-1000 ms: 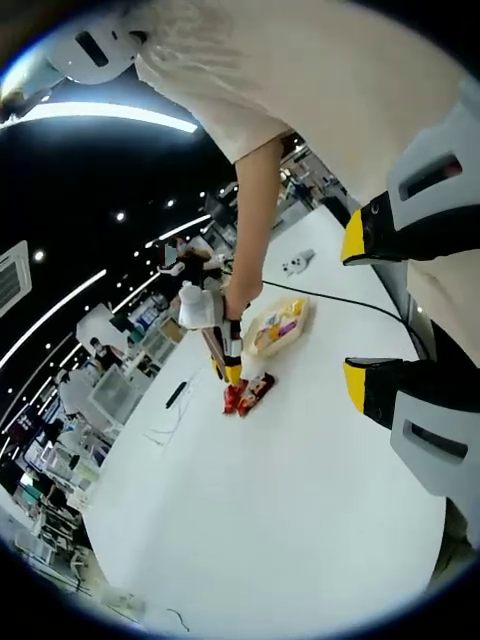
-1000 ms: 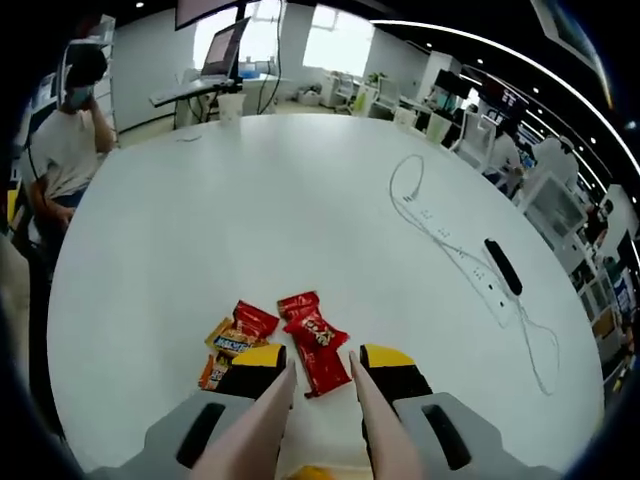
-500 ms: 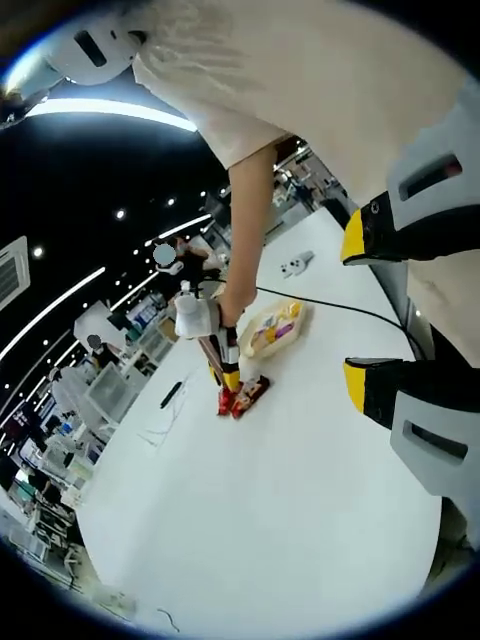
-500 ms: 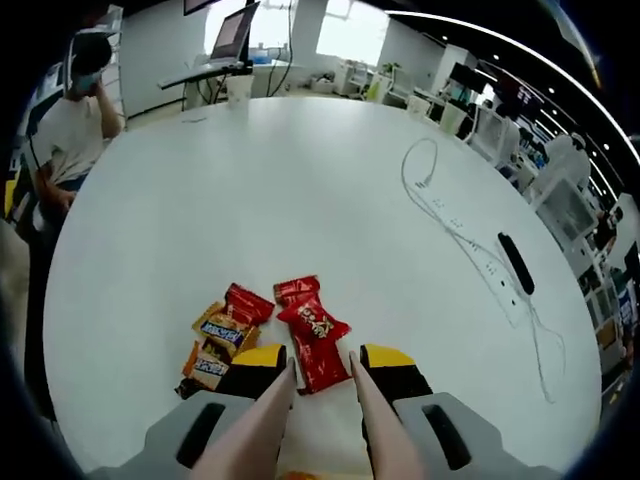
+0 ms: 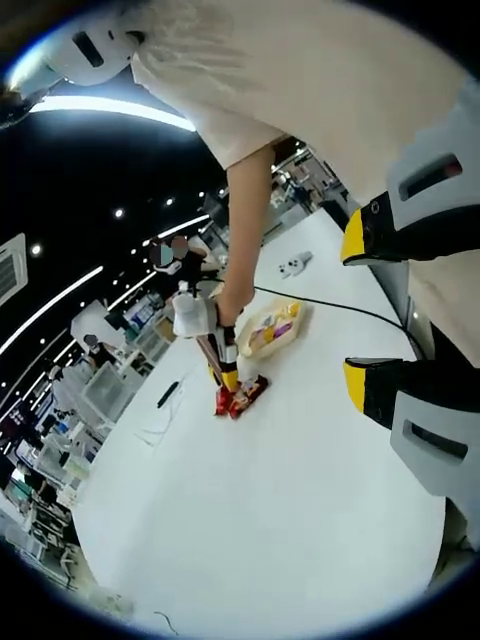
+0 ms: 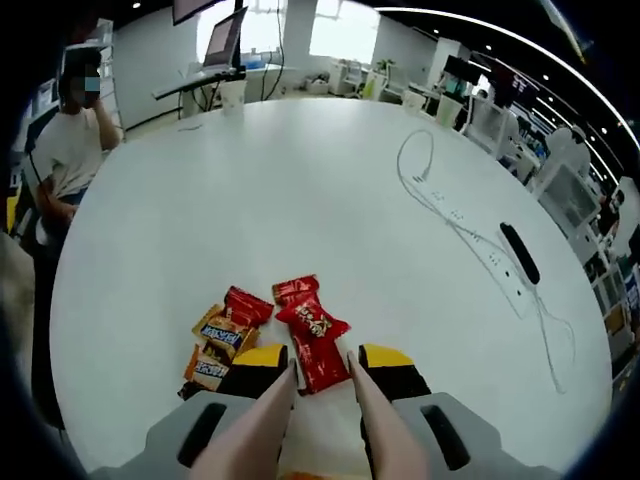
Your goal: Place the target food into the container with the food tongs after gripping and lifting it, then release it inside without dropping or visibly crushing the food.
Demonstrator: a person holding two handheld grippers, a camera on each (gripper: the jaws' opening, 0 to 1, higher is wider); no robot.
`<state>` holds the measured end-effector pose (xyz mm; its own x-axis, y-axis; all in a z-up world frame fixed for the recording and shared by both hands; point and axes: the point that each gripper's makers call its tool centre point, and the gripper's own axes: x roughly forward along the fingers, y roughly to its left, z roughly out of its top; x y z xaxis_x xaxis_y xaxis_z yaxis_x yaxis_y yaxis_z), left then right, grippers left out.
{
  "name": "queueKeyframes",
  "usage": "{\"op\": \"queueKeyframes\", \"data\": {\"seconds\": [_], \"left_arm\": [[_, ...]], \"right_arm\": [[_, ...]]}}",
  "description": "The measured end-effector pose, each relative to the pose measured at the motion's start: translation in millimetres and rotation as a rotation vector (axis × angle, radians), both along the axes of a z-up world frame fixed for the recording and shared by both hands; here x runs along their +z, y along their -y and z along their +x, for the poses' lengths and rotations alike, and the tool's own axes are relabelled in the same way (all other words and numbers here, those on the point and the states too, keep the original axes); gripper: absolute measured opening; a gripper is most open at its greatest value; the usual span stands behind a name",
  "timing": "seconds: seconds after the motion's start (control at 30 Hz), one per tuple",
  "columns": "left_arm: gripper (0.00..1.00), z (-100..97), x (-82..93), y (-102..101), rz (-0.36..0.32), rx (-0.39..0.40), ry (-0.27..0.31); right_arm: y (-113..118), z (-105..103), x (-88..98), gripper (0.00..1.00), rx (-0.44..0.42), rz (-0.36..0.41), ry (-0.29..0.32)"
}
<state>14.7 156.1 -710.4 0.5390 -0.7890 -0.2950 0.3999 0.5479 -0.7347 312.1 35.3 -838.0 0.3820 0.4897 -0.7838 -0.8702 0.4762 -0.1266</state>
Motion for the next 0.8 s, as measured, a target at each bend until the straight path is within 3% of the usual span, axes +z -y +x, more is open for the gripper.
{"op": "queueKeyframes", "data": {"seconds": [0.33, 0.8], "left_arm": [[0.36, 2.8, 0.1, 0.4, 0.000, -0.005, 0.001], [0.36, 4.3, 0.9, 1.8, -0.003, 0.004, 0.013]], "right_arm": [[-1.1, -2.5, -0.4, 0.24, -0.018, 0.007, -0.012], [-0.7, -6.9, -0.3, 0.22, -0.110, 0.040, -0.045]]}}
